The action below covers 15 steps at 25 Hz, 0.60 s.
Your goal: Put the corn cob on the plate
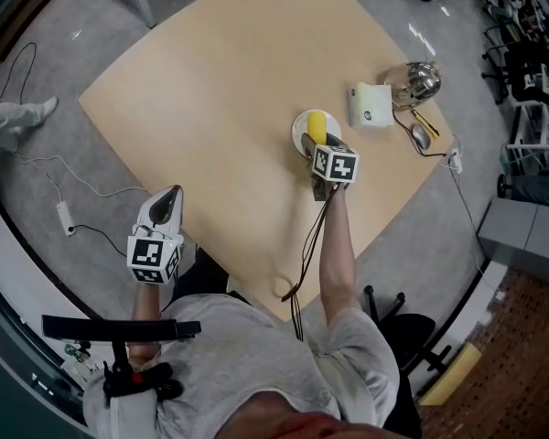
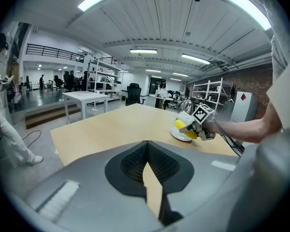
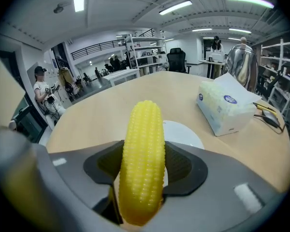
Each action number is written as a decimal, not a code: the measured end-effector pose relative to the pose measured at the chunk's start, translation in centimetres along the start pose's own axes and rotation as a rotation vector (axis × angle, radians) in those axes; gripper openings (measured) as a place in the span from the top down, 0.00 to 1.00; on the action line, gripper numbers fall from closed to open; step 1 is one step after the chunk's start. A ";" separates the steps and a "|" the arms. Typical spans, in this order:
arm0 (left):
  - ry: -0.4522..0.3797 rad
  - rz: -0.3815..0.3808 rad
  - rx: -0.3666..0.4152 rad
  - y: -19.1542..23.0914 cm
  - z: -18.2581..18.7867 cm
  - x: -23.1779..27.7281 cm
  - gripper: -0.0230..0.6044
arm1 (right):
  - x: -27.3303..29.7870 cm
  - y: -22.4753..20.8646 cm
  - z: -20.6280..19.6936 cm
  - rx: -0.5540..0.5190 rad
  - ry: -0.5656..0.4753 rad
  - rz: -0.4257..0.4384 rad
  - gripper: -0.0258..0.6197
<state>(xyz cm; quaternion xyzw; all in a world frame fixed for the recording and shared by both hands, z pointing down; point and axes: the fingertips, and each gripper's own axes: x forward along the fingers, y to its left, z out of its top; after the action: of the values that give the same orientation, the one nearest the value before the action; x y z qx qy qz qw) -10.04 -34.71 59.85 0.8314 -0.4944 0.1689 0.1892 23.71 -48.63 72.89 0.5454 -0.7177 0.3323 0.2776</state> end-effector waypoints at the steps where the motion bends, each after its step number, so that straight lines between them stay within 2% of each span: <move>1: 0.002 0.002 -0.002 0.1 -0.1 0.1 0.93 | 0.3 -0.1 -0.1 -0.001 0.007 0.000 0.57; 15: 0.008 0.032 -0.021 0.9 -0.5 0.0 0.93 | 2.2 0.2 -1.0 -0.015 0.063 -0.016 0.57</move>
<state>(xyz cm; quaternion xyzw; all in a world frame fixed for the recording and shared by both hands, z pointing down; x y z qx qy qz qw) -10.95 -34.83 60.44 0.8208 -0.5085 0.1698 0.1972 23.04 -49.16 75.14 0.5383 -0.7066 0.3419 0.3067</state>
